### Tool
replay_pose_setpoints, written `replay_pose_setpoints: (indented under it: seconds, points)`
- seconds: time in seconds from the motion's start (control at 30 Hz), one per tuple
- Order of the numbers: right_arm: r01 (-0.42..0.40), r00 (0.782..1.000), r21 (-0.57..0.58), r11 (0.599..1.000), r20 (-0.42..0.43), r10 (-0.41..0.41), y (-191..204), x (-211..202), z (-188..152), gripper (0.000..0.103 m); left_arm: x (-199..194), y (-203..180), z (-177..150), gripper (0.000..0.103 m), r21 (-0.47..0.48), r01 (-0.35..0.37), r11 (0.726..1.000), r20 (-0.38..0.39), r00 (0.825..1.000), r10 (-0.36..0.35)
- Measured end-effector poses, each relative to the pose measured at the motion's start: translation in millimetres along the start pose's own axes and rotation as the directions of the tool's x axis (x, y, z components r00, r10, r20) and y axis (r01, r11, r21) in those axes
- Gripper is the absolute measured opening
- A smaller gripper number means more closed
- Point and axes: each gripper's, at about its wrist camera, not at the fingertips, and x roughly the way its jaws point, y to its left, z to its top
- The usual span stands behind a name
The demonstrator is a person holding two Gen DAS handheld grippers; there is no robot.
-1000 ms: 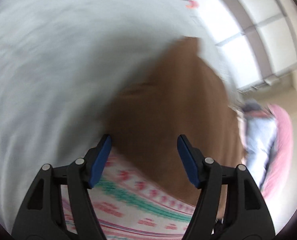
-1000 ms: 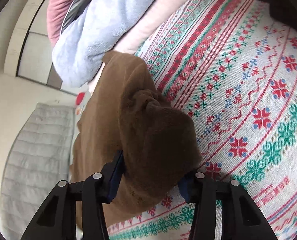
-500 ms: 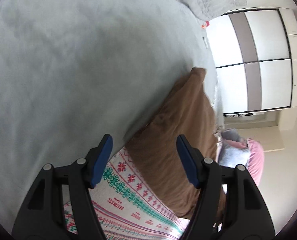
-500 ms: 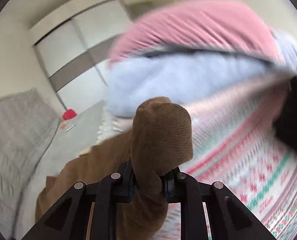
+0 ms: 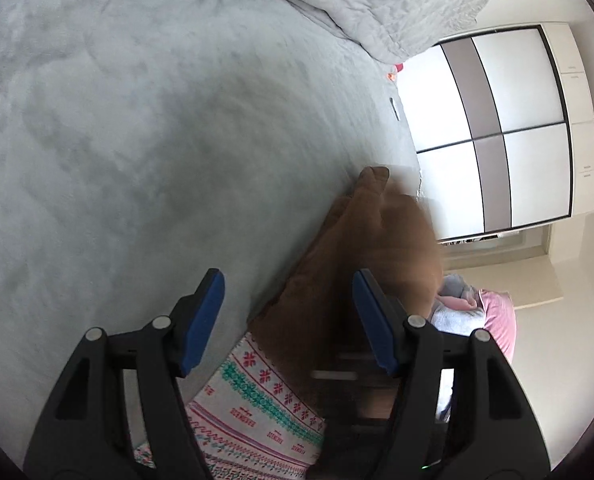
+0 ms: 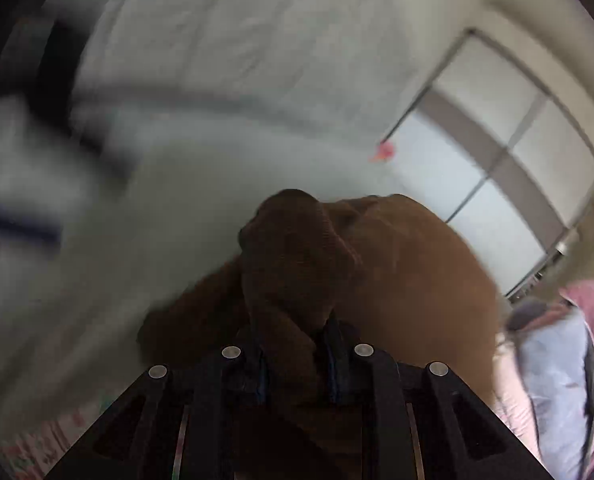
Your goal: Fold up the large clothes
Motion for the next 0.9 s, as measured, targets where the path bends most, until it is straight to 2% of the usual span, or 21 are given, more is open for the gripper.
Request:
replay_pose_setpoints:
  seconds: [0.07,0.1,0.17,0.23,0.33,0.37,0.4,0.43,0.53,0.63,0.7,0.8,0.9]
  points:
    - [0.071,0.997,-0.047,0.996,0.029,-0.070,18.9,7.6,-11.6,0.024,0.4,1.4,1.3,0.068,0.006,-0.018,1.000,0.001,1.000,0.018]
    - [0.069,0.997,-0.005,0.998,0.037,-0.069,13.8,7.2,-12.5,0.025,0.7,1.5,2.2,0.068,0.011,-0.024,1.000,0.001,1.000,0.024]
    - [0.003,1.000,0.074,0.997,0.024,-0.005,-5.2,4.3,-8.3,0.026,2.4,-0.1,3.1,0.068,0.023,-0.031,0.999,0.001,1.000,0.031]
    - [-0.079,0.997,0.088,0.993,0.009,0.078,-21.4,1.7,-3.9,0.032,4.9,-3.8,3.8,0.068,0.038,-0.021,0.999,-0.004,1.000,0.021]
    - [-0.201,0.980,0.109,0.973,0.029,0.199,-38.7,-16.3,-4.6,0.049,4.9,-7.3,1.1,0.068,0.063,0.001,0.998,-0.014,1.000,0.000]
    - [-0.241,0.970,0.131,0.962,0.052,0.236,-47.6,-24.5,-9.5,0.058,3.7,-9.0,0.1,0.068,0.074,0.002,0.997,-0.013,1.000,-0.001]
    - [-0.267,0.963,0.153,0.951,0.077,0.258,-49.8,-38.1,-13.4,0.066,3.0,-11.8,-0.7,0.068,0.088,0.000,0.996,-0.009,1.000,0.001]
    - [-0.276,0.960,0.176,0.945,0.097,0.263,-57.8,-47.6,-23.7,0.068,2.7,-16.5,-2.5,0.068,0.112,-0.007,0.994,-0.004,1.000,0.007]
    - [-0.249,0.967,0.236,0.939,0.122,0.226,-82.7,-65.7,-48.5,0.071,7.8,-33.9,-13.0,0.068,0.203,-0.034,0.979,-0.011,0.999,0.037]
    - [-0.193,0.980,0.266,0.945,0.106,0.170,-97.9,-77.1,-75.0,0.071,20.9,-56.4,-32.2,0.068,0.325,-0.055,0.944,-0.038,0.997,0.071]
    - [-0.106,0.994,0.221,0.970,0.053,0.096,-101.2,-75.3,-93.1,0.071,28.5,-66.5,-41.9,0.068,0.376,-0.072,0.924,-0.037,0.995,0.092]
    - [-0.023,1.000,0.131,0.991,0.010,0.021,-101.7,-76.3,-113.9,0.071,37.6,-80.0,-52.5,0.068,0.437,-0.087,0.895,-0.024,0.994,0.108]
    - [0.004,1.000,0.101,0.995,-0.004,-0.003,-102.3,-72.2,-124.4,0.071,44.9,-89.4,-58.3,0.068,0.488,-0.122,0.864,0.000,0.990,0.140]
